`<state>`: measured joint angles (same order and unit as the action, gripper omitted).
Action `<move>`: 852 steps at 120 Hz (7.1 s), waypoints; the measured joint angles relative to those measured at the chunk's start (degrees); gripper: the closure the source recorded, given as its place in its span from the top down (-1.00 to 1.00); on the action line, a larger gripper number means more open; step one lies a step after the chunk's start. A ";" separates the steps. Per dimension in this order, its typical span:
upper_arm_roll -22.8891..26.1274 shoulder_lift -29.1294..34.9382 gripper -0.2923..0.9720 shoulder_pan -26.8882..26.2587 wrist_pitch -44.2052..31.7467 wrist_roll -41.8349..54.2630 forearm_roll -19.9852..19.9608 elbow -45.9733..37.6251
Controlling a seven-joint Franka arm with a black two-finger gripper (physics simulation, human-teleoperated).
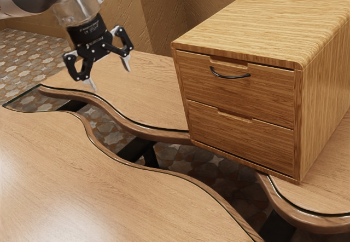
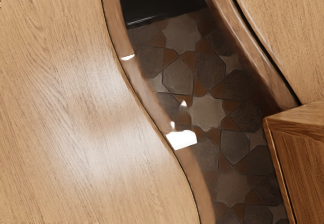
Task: Pull the drawer handle with one arm to open the drawer
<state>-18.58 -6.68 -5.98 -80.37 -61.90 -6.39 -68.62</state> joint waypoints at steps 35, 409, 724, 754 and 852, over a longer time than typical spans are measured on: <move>2.34 2.43 0.50 0.31 -1.26 -9.73 2.42 4.91; 8.68 4.12 -0.08 -12.80 -46.60 -44.59 10.31 -22.39; 11.51 19.62 -0.59 -14.49 -43.02 -43.86 10.29 -37.60; 12.62 23.38 -0.59 -14.23 -42.88 -43.94 10.23 -41.59; 17.01 38.58 -0.51 -9.14 -39.91 -44.26 10.55 -51.14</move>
<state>-1.58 31.90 -15.13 -120.28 -106.16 4.15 -119.76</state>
